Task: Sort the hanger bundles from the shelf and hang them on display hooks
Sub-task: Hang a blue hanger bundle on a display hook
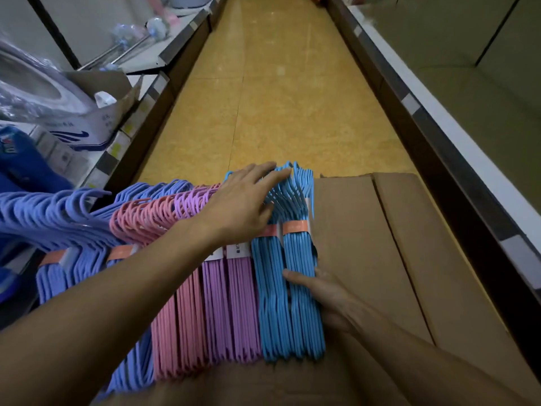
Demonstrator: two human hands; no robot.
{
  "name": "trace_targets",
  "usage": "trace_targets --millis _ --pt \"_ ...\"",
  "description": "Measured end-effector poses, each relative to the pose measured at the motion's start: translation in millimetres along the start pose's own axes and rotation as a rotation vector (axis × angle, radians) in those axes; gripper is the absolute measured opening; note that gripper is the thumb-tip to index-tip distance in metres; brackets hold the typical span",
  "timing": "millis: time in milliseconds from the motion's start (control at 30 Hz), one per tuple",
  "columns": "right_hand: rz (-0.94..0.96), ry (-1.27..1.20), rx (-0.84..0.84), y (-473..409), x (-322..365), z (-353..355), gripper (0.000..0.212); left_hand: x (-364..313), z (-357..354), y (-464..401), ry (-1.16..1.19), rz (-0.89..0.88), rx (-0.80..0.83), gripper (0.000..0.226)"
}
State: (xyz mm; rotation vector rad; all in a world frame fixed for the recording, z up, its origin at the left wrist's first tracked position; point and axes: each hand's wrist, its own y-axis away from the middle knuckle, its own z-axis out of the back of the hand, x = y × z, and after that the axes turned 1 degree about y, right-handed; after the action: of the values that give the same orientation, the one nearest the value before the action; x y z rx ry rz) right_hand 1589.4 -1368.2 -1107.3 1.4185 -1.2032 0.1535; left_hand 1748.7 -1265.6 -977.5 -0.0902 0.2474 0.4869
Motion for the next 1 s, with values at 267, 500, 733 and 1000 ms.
trace_targets --millis 267,500,733,1000 --pt "0.031 0.017 -0.003 12.0 16.5 31.4 0.036 -13.5 -2.1 -9.5 0.048 -0.016 -0.025 0.069" --pt "-0.044 0.07 -0.021 39.5 28.7 106.2 0.042 -52.8 -14.0 -23.8 -0.001 -0.262 -0.014 0.07" --pt "-0.024 0.276 -0.073 56.9 27.1 145.5 0.058 -80.9 -34.4 -42.0 0.076 -0.456 0.025 0.054" --pt "0.193 0.871 -0.454 63.6 13.5 107.2 0.103 -85.0 -40.4 -47.9 0.137 -0.459 0.008 0.052"
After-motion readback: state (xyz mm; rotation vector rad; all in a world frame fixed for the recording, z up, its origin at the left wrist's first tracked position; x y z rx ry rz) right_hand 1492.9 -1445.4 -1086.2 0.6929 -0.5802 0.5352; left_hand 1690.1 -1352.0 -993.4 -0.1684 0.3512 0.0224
